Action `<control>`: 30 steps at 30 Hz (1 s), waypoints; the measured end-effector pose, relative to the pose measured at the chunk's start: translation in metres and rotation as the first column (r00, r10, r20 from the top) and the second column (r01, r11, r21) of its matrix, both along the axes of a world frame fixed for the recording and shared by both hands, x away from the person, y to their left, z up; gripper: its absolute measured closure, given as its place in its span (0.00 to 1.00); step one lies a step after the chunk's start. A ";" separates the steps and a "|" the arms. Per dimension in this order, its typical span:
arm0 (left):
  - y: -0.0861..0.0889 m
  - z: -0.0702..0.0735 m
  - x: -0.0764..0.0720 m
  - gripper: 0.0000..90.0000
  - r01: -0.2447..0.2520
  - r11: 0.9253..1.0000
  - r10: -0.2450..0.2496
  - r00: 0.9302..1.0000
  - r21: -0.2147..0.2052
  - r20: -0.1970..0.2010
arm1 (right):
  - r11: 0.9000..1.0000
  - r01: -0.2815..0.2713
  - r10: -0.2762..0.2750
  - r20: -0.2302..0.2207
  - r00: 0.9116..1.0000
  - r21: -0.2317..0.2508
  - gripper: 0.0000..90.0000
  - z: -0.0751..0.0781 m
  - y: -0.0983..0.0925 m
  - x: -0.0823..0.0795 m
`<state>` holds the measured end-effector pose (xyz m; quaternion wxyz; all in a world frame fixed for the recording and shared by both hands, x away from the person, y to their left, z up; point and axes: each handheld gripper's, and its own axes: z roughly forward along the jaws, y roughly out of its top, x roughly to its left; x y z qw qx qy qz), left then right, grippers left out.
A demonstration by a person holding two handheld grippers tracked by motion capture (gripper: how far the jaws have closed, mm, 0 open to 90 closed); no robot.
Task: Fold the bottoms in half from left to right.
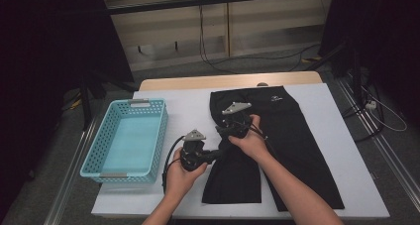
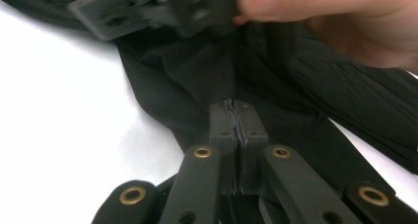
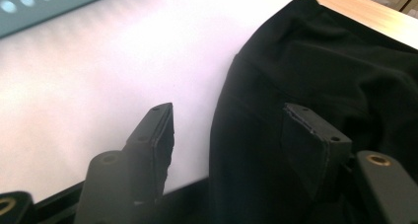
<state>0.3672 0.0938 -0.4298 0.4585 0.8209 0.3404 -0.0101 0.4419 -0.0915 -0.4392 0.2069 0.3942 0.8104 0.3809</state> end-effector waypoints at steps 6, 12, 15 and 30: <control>0.000 -0.002 -0.003 0.98 -0.003 1.000 0.003 1.000 -0.011 -0.013 | 1.000 -0.021 0.020 -0.032 0.999 -0.019 0.48 -0.016 0.014 0.011; -0.003 -0.002 -0.004 0.98 -0.012 1.000 0.012 1.000 -0.024 -0.007 | 0.999 0.042 -0.043 -0.031 0.999 -0.026 0.55 -0.026 0.011 0.020; -0.004 -0.001 -0.004 0.98 -0.003 1.000 0.003 1.000 -0.025 -0.011 | 0.998 0.058 -0.058 -0.024 0.998 -0.027 0.62 -0.027 0.010 0.024; -0.019 0.021 -0.005 0.98 0.044 0.995 -0.040 0.998 -0.086 0.047 | 0.985 0.096 -0.091 -0.042 0.995 0.144 0.99 0.018 -0.032 0.031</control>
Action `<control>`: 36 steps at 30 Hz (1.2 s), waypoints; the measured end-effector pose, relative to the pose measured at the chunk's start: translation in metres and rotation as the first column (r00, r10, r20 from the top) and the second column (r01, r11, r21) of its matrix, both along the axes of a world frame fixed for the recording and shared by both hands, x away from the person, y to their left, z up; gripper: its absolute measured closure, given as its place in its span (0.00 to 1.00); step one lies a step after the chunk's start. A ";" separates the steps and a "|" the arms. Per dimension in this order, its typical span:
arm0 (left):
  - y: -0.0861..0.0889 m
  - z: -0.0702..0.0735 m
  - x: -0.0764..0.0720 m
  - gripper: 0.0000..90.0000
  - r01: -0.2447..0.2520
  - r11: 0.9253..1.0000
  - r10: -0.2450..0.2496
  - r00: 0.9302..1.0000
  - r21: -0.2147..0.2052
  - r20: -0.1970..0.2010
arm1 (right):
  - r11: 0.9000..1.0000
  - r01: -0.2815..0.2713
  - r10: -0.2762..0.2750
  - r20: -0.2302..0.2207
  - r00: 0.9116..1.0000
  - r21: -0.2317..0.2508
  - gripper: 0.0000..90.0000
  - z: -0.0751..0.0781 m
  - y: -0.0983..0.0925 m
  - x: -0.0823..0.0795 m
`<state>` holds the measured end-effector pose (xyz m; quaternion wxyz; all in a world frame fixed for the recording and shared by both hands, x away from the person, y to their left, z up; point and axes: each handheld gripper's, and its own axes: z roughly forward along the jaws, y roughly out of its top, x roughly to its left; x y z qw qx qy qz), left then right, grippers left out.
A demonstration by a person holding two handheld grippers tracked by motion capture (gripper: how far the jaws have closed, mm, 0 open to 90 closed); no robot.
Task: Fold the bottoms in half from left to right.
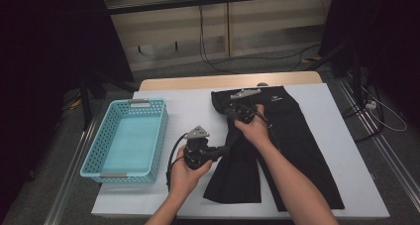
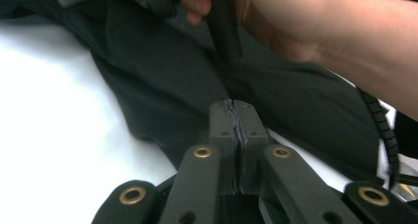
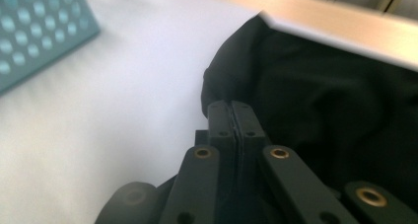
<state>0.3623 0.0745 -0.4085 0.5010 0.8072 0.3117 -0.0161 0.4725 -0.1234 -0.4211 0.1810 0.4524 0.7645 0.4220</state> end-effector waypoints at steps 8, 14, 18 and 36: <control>-0.031 0.020 0.000 0.98 0.074 0.996 -0.073 0.997 -0.047 0.026 | 0.995 0.074 -0.076 0.032 0.997 0.074 0.99 0.033 -0.053 -0.004; -0.067 0.035 -0.003 0.98 0.143 0.984 -0.139 0.989 -0.102 0.043 | 0.990 0.117 -0.121 0.047 0.991 0.082 0.99 0.049 -0.094 -0.017; -0.083 0.036 0.001 0.96 0.158 0.976 -0.152 0.987 -0.148 0.050 | 0.974 0.190 -0.198 0.052 0.979 0.122 0.99 0.057 -0.135 -0.026; -0.008 0.001 0.038 0.21 -0.023 0.998 0.016 0.995 0.061 0.102 | 0.988 0.146 -0.149 -0.049 0.988 -0.057 0.39 0.006 -0.150 -0.077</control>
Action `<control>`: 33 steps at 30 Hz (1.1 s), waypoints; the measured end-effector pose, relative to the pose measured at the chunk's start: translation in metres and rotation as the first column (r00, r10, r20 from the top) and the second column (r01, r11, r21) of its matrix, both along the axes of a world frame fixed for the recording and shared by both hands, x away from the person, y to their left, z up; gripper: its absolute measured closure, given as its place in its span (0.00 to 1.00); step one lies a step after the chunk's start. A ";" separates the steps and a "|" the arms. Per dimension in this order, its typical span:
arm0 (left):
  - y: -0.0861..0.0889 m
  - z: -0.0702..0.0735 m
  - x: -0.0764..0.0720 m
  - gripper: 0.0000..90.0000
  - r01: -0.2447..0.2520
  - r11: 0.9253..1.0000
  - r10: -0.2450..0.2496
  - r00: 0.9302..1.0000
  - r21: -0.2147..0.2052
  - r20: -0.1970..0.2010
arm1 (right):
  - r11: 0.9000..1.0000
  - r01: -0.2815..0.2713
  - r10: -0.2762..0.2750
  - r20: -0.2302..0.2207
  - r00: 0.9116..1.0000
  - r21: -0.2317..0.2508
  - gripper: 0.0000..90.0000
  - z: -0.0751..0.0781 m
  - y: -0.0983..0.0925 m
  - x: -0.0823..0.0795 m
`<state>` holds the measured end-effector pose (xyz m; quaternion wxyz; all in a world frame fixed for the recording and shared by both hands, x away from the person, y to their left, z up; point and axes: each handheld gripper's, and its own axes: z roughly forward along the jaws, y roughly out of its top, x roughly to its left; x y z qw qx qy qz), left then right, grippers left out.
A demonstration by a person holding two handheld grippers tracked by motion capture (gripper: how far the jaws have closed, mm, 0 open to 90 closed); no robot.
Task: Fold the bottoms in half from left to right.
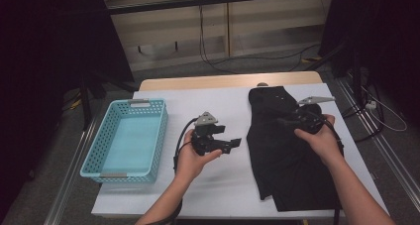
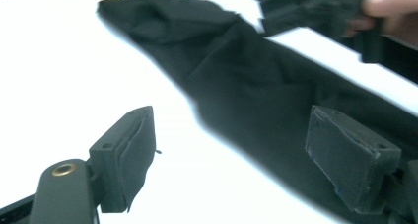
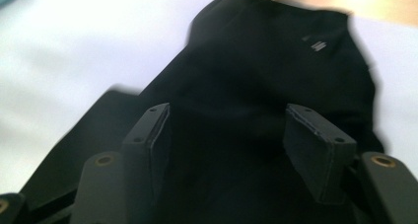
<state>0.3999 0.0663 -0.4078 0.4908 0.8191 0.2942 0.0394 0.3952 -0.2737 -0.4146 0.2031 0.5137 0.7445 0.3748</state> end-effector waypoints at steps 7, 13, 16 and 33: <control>0.032 -0.018 0.009 0.18 -0.065 0.996 0.066 0.998 0.069 -0.014 | 0.999 -0.048 0.048 -0.009 0.999 -0.019 0.34 -0.015 0.013 -0.028; 0.053 -0.028 0.014 0.16 -0.097 0.990 0.101 0.994 0.099 -0.030 | 0.999 -0.047 0.046 -0.017 0.999 -0.026 0.32 -0.025 0.013 -0.047; 0.057 -0.029 0.013 0.15 -0.098 0.989 0.101 0.994 0.110 -0.030 | 0.999 -0.038 0.038 -0.020 0.999 -0.017 0.32 -0.026 0.011 -0.054; 0.061 -0.030 0.012 0.12 -0.096 0.987 0.101 0.994 0.127 -0.031 | 0.997 -0.062 0.061 -0.015 0.998 -0.054 0.61 -0.024 0.005 -0.100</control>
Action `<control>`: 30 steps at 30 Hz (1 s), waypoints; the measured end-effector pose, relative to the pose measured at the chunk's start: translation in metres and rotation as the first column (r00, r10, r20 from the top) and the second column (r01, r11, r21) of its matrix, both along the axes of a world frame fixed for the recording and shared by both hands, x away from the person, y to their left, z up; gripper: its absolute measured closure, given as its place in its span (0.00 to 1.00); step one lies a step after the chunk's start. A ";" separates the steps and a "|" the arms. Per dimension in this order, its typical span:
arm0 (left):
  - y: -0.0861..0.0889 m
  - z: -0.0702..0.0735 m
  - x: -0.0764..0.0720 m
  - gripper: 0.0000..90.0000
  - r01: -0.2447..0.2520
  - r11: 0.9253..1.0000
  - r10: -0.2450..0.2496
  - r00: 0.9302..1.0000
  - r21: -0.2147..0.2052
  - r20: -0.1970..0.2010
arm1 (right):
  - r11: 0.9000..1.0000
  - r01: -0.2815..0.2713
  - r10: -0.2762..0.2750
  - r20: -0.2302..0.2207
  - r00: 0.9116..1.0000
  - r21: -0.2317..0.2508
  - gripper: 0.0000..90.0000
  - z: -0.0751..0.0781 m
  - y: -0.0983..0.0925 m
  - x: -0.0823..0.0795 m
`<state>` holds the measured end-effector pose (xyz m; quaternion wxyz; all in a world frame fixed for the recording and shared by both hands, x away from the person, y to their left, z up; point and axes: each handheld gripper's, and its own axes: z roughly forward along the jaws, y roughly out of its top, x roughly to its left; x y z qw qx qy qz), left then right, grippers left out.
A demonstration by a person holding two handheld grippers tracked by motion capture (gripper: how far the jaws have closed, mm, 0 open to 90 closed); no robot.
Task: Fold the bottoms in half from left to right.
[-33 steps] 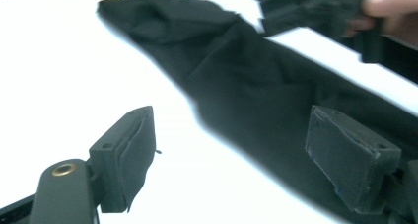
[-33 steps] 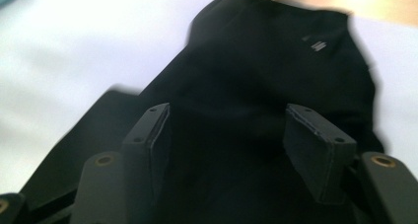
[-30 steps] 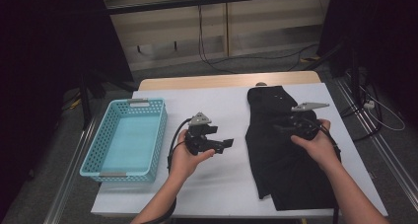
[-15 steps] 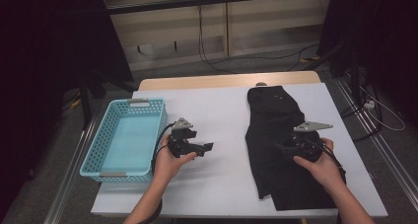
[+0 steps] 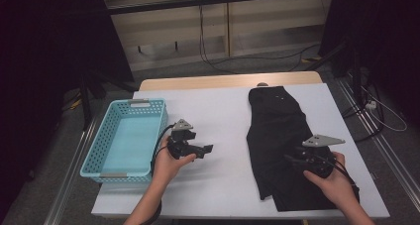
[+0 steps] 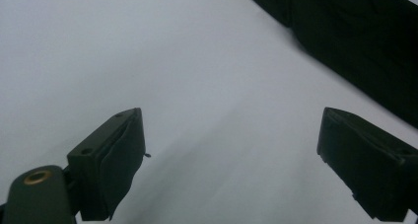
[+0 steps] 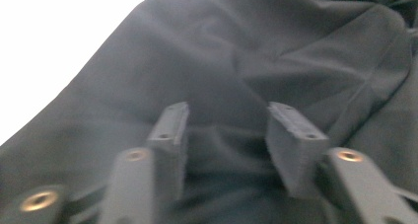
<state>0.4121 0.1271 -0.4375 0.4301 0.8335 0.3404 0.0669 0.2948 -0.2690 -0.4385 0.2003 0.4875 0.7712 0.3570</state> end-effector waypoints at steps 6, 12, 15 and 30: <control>-0.002 0.003 0.000 0.12 0.007 1.000 -0.007 1.000 0.010 0.013 | 0.999 -0.015 0.014 -0.008 1.000 -0.049 0.71 -0.004 -0.004 -0.015; -0.005 0.003 0.001 0.12 0.009 1.000 -0.009 1.000 0.016 0.015 | 0.997 -0.047 0.044 -0.056 0.997 -0.064 0.75 -0.014 0.003 -0.024; -0.005 0.003 0.001 0.12 0.009 1.000 -0.010 1.000 0.024 0.018 | 0.997 -0.048 0.045 -0.049 0.998 -0.058 0.83 -0.015 0.002 -0.024; -0.003 0.006 0.000 0.11 0.006 1.000 -0.007 1.000 0.012 0.019 | 0.995 -0.101 0.100 -0.020 0.995 -0.027 1.00 -0.001 -0.005 -0.033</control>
